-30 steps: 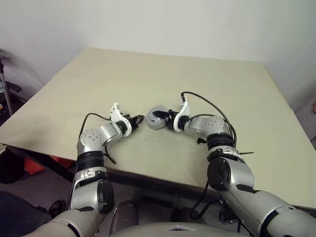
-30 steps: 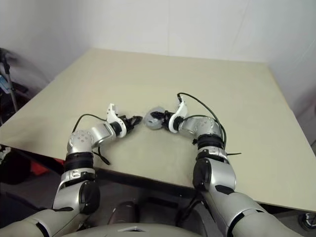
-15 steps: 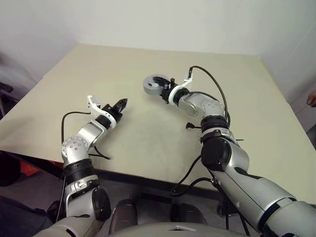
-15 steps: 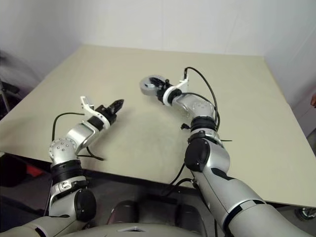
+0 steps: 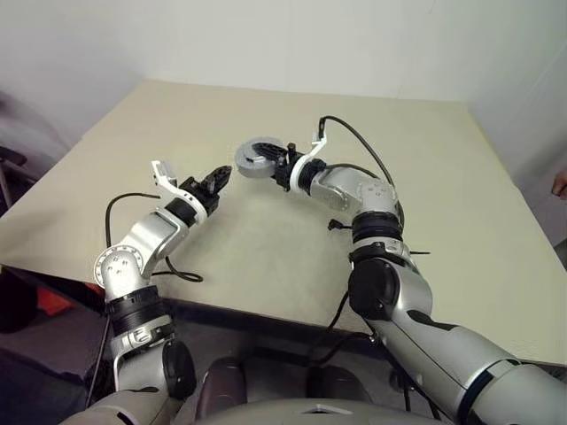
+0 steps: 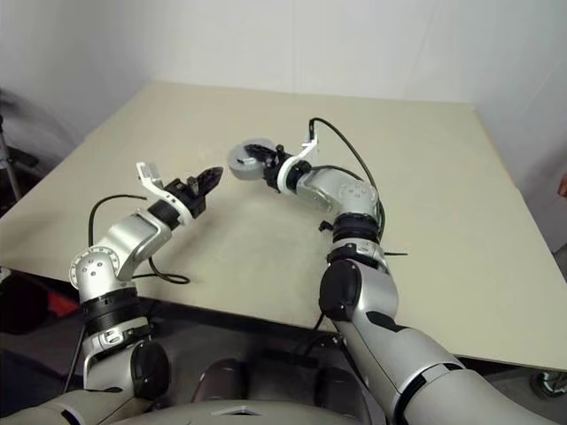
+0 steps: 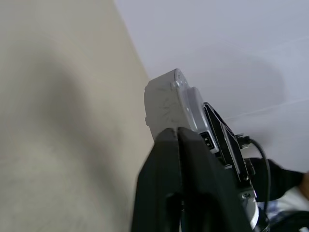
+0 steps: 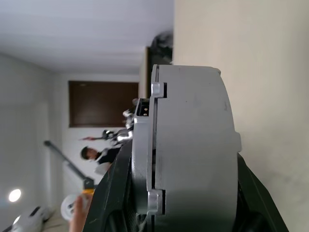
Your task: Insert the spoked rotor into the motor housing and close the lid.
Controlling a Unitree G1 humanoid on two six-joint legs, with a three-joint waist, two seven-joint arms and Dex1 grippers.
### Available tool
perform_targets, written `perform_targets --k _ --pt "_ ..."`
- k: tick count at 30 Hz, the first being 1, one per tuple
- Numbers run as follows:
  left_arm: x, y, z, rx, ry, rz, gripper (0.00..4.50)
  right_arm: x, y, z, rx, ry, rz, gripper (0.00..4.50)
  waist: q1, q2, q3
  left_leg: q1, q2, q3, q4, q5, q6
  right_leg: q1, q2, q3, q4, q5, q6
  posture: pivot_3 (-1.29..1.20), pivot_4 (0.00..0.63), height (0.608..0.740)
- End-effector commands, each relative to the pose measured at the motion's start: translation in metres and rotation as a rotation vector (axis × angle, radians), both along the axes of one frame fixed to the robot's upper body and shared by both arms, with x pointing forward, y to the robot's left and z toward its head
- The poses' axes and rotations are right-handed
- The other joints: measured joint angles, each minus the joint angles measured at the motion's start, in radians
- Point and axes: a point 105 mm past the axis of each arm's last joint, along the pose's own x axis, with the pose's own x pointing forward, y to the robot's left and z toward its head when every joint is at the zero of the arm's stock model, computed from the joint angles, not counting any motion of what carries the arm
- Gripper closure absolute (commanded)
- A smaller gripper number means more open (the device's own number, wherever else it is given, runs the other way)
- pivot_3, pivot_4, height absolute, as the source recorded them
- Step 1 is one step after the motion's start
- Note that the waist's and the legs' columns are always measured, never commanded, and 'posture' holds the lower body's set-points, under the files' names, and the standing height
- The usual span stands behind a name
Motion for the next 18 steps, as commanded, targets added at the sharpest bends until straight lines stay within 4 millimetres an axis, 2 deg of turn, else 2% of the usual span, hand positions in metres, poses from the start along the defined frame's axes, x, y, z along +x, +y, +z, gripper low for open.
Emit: perform_targets --k 1,5,9,18 --pt "-0.001 -0.002 0.011 -0.004 -0.045 -0.008 2.97 0.006 -0.003 0.032 0.045 -0.103 -0.015 2.41 0.0 0.0 0.0 0.0 0.0 0.0 0.001 0.0 0.0 0.0 0.0 0.0 0.0 0.0 0.0 0.0 0.0 0.74" --pt "0.002 -0.003 0.006 -0.057 -0.014 -0.017 1.63 0.003 0.0 0.037 0.055 -0.117 0.01 2.41 -0.001 0.0 0.0 0.0 0.0 0.0 0.003 0.0 0.0 0.0 0.0 0.0 0.002 0.0 0.0 0.0 0.0 0.74" --pt "0.006 -0.01 0.007 -0.118 -0.018 -0.053 1.63 -0.005 0.005 0.044 0.078 -0.141 0.062 2.41 -0.003 0.0 0.0 0.0 0.001 -0.001 0.005 0.0 0.0 0.0 0.0 0.001 0.005 0.0 0.001 0.0 0.0 0.74" --pt "0.009 -0.029 0.032 -0.254 -0.104 -0.159 1.63 -0.023 0.017 0.04 0.065 -0.147 0.158 2.41 0.002 0.0 0.0 0.0 0.001 -0.001 0.007 0.0 0.0 0.0 0.0 0.001 0.007 0.0 0.001 0.0 0.0 0.74"
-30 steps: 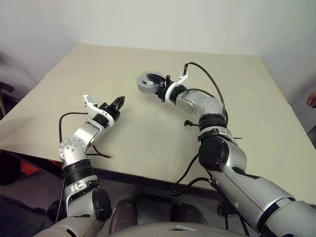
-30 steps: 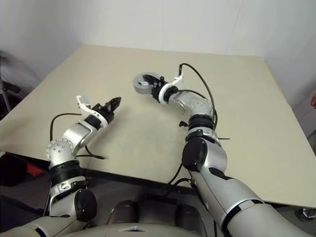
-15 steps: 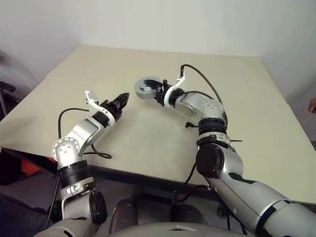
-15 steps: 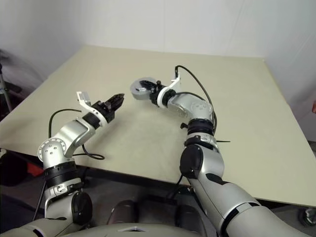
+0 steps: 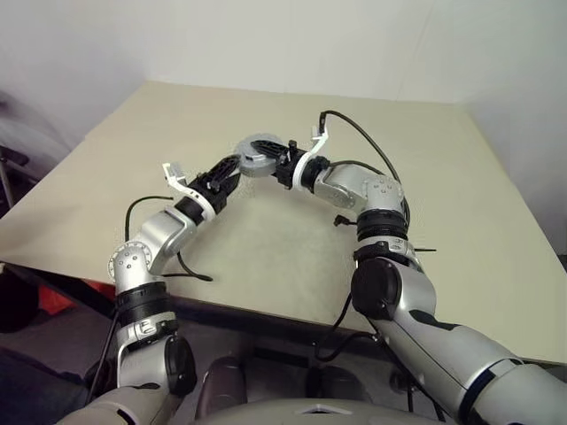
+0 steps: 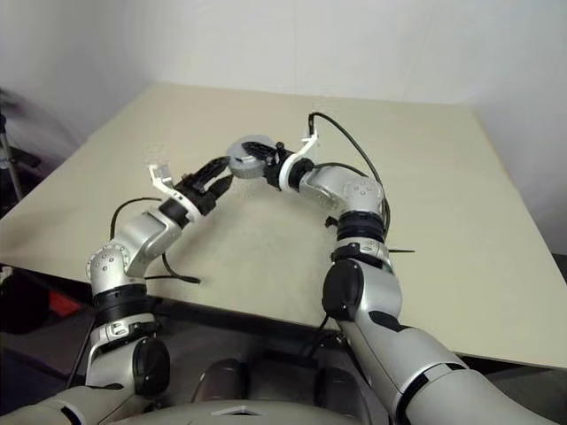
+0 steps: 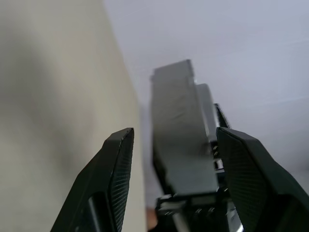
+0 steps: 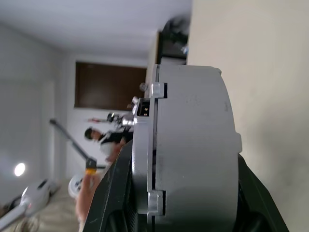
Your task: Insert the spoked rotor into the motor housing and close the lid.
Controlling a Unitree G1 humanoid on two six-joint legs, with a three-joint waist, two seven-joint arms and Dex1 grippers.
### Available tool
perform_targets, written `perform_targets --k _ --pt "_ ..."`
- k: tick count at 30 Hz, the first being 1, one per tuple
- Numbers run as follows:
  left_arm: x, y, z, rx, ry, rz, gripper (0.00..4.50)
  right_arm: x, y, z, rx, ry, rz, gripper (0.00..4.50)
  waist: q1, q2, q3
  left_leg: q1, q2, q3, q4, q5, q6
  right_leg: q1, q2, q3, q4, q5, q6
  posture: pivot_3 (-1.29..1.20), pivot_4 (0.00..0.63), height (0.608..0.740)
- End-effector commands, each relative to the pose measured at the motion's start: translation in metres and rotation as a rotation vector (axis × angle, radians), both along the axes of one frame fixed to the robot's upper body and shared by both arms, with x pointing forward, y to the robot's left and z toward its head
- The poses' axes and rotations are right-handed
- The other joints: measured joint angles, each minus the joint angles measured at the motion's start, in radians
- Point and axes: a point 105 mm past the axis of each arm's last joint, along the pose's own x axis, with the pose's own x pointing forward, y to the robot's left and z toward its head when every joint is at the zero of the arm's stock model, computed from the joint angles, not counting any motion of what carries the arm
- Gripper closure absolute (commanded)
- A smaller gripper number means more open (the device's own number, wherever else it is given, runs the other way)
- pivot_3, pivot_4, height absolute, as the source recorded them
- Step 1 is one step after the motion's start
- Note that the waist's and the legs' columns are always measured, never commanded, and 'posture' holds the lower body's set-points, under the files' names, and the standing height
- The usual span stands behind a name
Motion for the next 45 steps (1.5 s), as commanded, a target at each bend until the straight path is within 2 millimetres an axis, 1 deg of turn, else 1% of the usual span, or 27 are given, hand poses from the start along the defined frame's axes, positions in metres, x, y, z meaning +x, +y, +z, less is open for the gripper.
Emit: perform_targets --k 1,4,11,14,15,28,30,38,45 --pt "-0.002 -0.008 0.021 -0.053 -0.079 -0.049 1.63 -0.007 0.002 0.023 0.041 -0.083 0.03 2.41 0.0 0.0 0.0 0.0 0.0 0.0 0.0 0.0 0.0 0.0 0.0 0.0 0.0 0.0 0.0 0.0 0.0 0.74" --pt "-0.003 -0.009 0.024 -0.06 -0.094 -0.062 1.63 -0.008 0.001 0.022 0.036 -0.082 0.029 2.41 0.0 0.0 0.0 0.0 0.0 0.0 0.0 0.0 0.0 0.0 0.0 0.0 0.0 0.0 0.0 0.0 0.0 0.74" --pt "0.003 0.0 0.015 -0.009 -0.072 0.005 1.63 -0.006 -0.001 0.022 0.026 -0.083 0.011 2.41 0.001 0.0 0.0 0.0 0.0 0.0 0.0 0.0 0.0 0.0 0.0 0.0 0.001 0.0 0.0 0.0 0.0 0.74" --pt "0.005 0.008 0.013 -0.032 -0.06 0.041 2.21 -0.005 -0.001 0.022 0.022 -0.082 0.003 2.41 0.0 0.0 0.0 0.0 0.0 0.0 0.0 0.0 0.0 0.0 0.0 0.0 0.001 0.0 0.0 0.0 0.0 0.74" --pt "0.005 0.009 0.013 -0.034 -0.059 0.046 2.29 -0.005 -0.001 0.023 0.022 -0.082 0.003 2.41 0.0 0.0 0.0 0.0 0.0 0.0 0.0 0.0 0.0 0.0 0.0 0.0 0.001 0.0 0.0 0.0 0.0 0.74" --pt "0.007 0.011 0.019 -0.038 -0.091 0.074 2.29 0.0 -0.004 0.02 -0.006 -0.088 -0.023 2.41 0.001 0.0 0.0 0.0 0.0 0.0 0.001 0.0 0.0 0.0 0.0 0.0 0.001 0.0 0.0 0.0 0.0 0.74" --pt "0.006 0.009 0.02 -0.032 -0.102 0.063 2.29 0.0 -0.004 0.02 -0.007 -0.089 -0.025 2.41 0.001 0.0 0.0 0.0 0.0 0.0 0.001 0.0 0.0 0.0 0.0 0.0 0.001 0.0 0.0 0.0 0.0 0.74" --pt "-0.008 -0.004 0.039 -0.148 -0.206 -0.038 2.29 0.002 -0.007 0.026 0.032 -0.084 -0.027 2.41 0.001 0.0 0.0 0.0 0.0 0.0 0.001 0.0 0.0 0.0 0.0 0.0 0.001 0.0 0.0 0.0 0.0 0.74" --pt "-0.008 0.0 0.037 -0.164 -0.198 -0.014 2.31 0.003 -0.009 0.025 0.021 -0.081 -0.033 2.41 0.001 0.0 0.0 0.0 0.0 0.0 0.001 0.0 0.0 0.0 0.0 0.0 0.002 0.0 0.0 0.0 0.0 0.74"
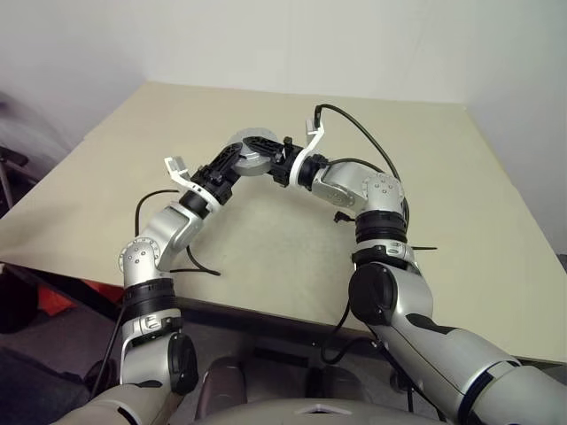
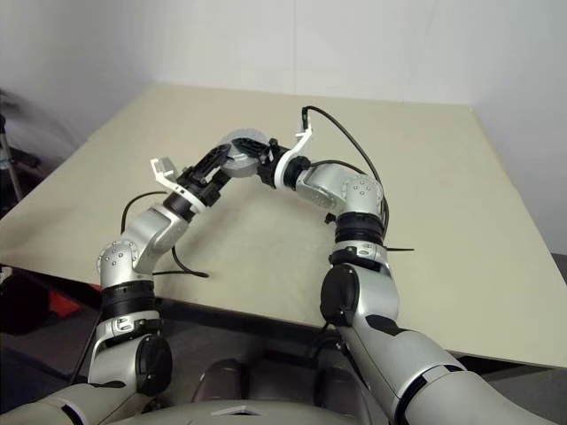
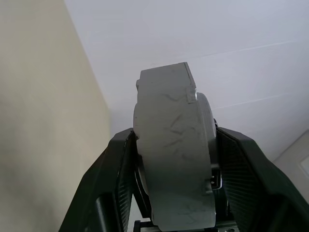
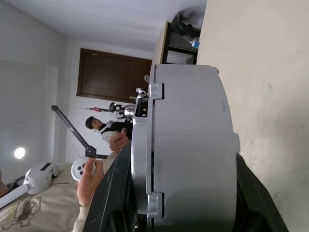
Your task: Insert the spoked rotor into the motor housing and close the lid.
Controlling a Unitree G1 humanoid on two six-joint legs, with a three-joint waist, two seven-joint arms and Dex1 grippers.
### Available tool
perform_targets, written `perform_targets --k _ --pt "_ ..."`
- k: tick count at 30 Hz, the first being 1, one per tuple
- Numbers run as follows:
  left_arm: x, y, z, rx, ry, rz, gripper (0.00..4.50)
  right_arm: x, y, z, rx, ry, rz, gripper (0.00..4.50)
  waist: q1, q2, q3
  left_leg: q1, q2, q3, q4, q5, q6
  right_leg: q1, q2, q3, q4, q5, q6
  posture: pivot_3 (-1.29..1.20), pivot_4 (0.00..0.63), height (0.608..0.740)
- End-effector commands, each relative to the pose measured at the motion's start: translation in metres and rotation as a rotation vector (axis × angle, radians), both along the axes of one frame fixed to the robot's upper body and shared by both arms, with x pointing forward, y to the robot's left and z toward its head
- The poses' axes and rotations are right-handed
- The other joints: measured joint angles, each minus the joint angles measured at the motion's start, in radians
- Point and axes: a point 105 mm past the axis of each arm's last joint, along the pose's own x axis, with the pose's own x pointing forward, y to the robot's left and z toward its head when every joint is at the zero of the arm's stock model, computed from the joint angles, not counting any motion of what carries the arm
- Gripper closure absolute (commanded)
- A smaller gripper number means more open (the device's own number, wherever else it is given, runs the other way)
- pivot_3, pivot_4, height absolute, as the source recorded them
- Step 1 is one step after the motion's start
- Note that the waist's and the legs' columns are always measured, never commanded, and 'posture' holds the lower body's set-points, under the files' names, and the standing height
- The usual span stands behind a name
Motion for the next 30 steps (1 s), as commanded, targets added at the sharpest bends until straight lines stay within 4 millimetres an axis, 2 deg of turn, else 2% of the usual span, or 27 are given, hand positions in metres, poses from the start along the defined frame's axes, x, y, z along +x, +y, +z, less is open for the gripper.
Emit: perform_targets --k 1,9,16,21,26,30 --pt "-0.008 0.001 0.033 -0.064 -0.141 -0.017 2.31 0.007 -0.01 0.016 0.03 -0.036 -0.042 2.41 0.0 0.0 0.0 0.0 0.0 0.0 0.0 0.0 0.0 0.0 0.0 0.0 0.0 0.0 0.0 0.0 0.0 0.74" --pt "-0.008 0.003 0.033 -0.087 -0.138 -0.017 2.31 0.005 -0.009 0.019 0.024 -0.096 -0.041 2.41 0.0 0.0 0.0 0.0 0.0 0.0 0.0 0.0 0.0 0.0 0.0 0.0 0.0 0.0 0.0 0.0 0.0 0.74" --pt "-0.006 0.005 0.031 -0.08 -0.128 -0.009 2.31 0.01 -0.012 0.023 0.006 -0.132 -0.076 0.12 0.001 0.0 0.0 0.0 0.0 0.0 0.001 0.0 0.0 0.0 0.0 0.0 0.001 0.0 0.0 0.0 0.0 0.74" --pt "-0.002 0.01 0.028 -0.067 -0.115 0.026 2.31 0.016 -0.016 0.022 -0.014 -0.135 -0.132 0.04 0.001 0.0 0.0 0.0 0.0 0.0 0.001 0.0 0.0 0.0 0.0 0.0 0.001 0.0 0.0 0.0 0.0 0.74" --pt "0.003 0.032 0.02 -0.037 -0.092 0.147 2.31 0.037 -0.034 0.009 -0.058 -0.067 -0.295 0.04 0.0 0.0 0.0 0.0 0.0 0.0 0.001 0.0 0.0 0.0 0.0 0.0 0.002 0.0 0.0 0.0 0.0 0.74" --pt "0.003 0.05 0.013 -0.016 -0.068 0.238 2.31 0.043 -0.042 0.001 -0.081 -0.022 -0.351 0.04 -0.004 0.0 0.0 0.0 0.0 0.0 0.001 0.0 0.0 0.0 0.0 0.0 0.002 0.0 0.0 0.0 0.0 0.74"
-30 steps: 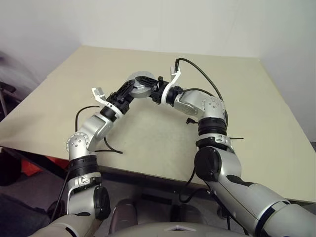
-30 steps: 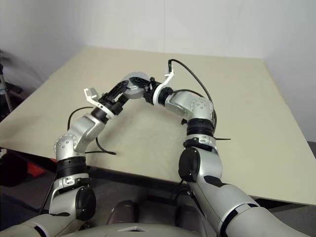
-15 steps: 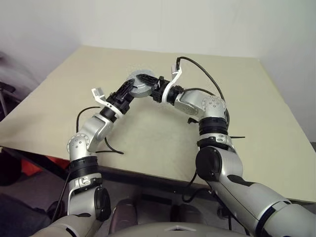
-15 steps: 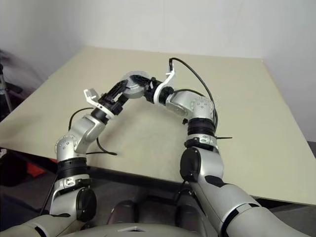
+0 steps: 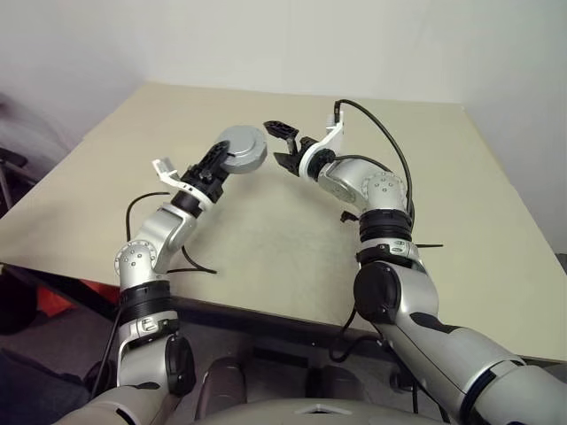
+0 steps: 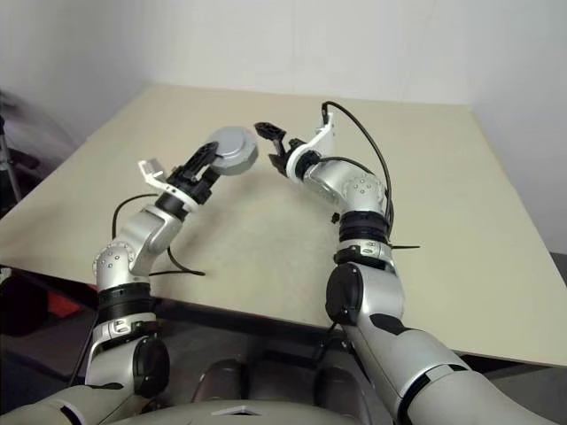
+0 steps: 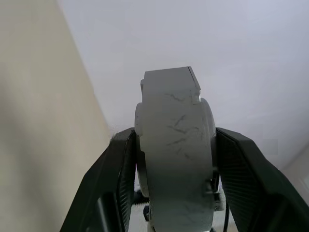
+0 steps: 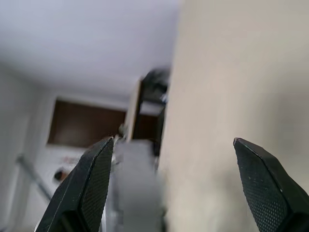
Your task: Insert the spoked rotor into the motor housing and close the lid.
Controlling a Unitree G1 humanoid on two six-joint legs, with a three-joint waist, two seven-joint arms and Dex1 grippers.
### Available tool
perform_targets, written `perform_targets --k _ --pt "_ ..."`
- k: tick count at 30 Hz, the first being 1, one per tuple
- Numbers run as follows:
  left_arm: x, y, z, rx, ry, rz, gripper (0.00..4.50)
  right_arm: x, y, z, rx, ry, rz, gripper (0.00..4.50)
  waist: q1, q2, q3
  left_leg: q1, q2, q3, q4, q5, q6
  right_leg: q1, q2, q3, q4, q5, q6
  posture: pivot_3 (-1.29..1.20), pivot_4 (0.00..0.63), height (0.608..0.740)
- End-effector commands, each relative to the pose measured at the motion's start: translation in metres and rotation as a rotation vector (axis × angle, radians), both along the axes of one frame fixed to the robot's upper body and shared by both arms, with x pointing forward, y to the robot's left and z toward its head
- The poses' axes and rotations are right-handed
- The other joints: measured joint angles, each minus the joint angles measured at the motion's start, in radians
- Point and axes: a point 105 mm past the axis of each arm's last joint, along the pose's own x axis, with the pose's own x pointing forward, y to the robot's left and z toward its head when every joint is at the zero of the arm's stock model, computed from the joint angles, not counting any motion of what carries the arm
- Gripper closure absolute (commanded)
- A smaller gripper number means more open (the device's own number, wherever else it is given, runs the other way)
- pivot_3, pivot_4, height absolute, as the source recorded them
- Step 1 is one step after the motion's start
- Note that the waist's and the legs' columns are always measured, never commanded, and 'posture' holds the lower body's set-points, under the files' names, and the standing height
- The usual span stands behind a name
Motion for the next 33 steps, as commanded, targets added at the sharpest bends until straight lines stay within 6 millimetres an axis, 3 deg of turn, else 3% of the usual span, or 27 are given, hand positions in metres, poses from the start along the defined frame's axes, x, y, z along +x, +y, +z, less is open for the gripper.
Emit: perform_targets --k 1,4,8,12,28,33 --pt "-0.002 0.021 0.017 0.028 -0.069 0.11 2.31 0.007 -0.006 0.009 -0.014 -0.005 -0.05 0.04 0.0 0.0 0.0 0.0 0.0 0.0 0.0 0.0 0.0 0.0 0.0 0.0 0.0 0.0 0.0 0.0 0.0 0.74" --pt "-0.005 0.05 -0.005 0.065 0.026 0.258 2.31 0.009 -0.016 -0.004 -0.053 0.038 -0.078 0.04 -0.002 0.0 0.0 0.0 0.0 0.0 0.0 0.0 0.0 0.0 0.0 0.0 0.0 0.0 0.0 0.0 0.0 0.74" --pt "-0.011 0.07 -0.023 0.084 0.106 0.35 2.31 0.008 -0.022 -0.01 -0.063 0.047 -0.08 0.04 -0.003 0.0 0.0 0.0 0.0 0.0 0.0 0.0 0.0 0.0 0.0 0.0 0.0 0.0 0.0 0.0 0.0 0.74" --pt "-0.02 0.109 -0.042 0.087 0.208 0.512 2.31 0.005 -0.025 -0.017 -0.085 0.058 -0.071 0.04 -0.003 -0.003 0.0 0.0 0.0 0.0 0.0 0.0 0.0 0.0 0.0 0.0 0.0 0.0 0.0 0.0 0.0 0.74" --pt "-0.016 0.122 -0.074 0.099 0.405 0.568 2.31 0.007 -0.024 -0.015 -0.086 0.048 -0.077 0.04 -0.002 -0.007 -0.001 0.002 0.001 0.0 0.001 0.0 0.0 0.002 0.0 0.0 0.001 0.0 0.001 0.0 0.0 0.74" --pt "-0.015 0.113 -0.079 0.132 0.431 0.516 0.72 0.008 -0.025 -0.016 -0.092 0.051 -0.082 0.0 -0.001 -0.007 -0.001 0.005 0.001 0.0 0.001 0.0 0.0 0.006 0.0 0.0 0.001 -0.002 0.003 0.0 0.0 0.74"
